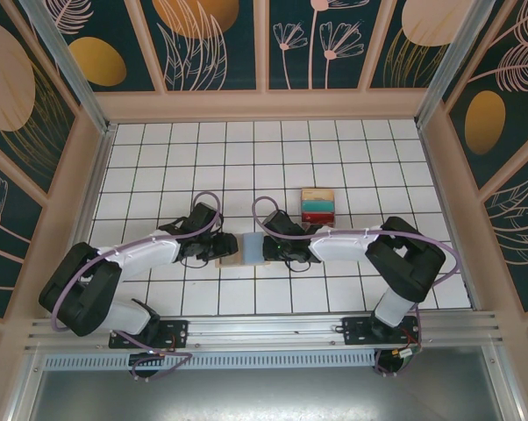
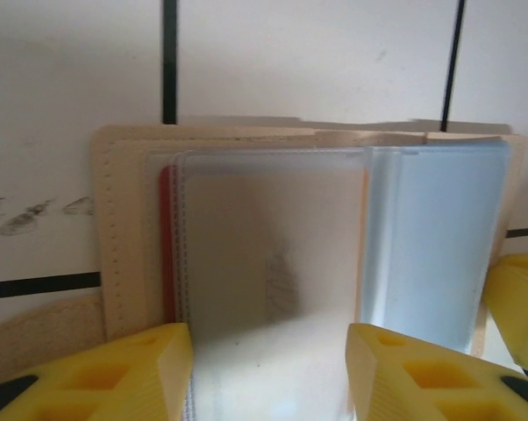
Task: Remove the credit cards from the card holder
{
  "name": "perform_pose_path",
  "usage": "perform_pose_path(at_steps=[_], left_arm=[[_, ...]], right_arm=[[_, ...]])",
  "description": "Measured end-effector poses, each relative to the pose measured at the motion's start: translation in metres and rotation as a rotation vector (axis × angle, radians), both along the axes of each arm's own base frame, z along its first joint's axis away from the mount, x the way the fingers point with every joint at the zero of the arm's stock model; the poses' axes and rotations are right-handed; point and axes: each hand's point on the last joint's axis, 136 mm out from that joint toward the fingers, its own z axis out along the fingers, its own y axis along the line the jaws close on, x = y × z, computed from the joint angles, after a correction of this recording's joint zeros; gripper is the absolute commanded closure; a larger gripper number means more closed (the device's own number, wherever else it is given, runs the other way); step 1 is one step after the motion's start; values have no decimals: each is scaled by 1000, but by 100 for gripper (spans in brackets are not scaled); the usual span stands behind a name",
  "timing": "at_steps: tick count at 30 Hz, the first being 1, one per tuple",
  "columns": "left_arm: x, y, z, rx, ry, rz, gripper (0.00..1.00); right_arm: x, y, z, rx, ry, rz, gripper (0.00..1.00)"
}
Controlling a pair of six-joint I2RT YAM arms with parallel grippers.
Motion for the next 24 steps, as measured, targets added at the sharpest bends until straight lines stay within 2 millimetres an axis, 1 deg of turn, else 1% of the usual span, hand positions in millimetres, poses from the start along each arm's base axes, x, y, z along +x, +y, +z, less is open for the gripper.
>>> perform_pose_path(at_steps=[5,13,18,24], left_arm=[[0,-9,4,-44,-2,-28,36],[1,-17,5,-77,3,-45,35],[2,-27,9,-114,1,-69,35],[1,-30,11,-131,7,-79,36]], right_arm=[[0,0,0,0,0,0,84],[0,0,0,-1,0,1,84],[0,0,0,0,-1,0,84],[0,1,0,-1,0,1,84]])
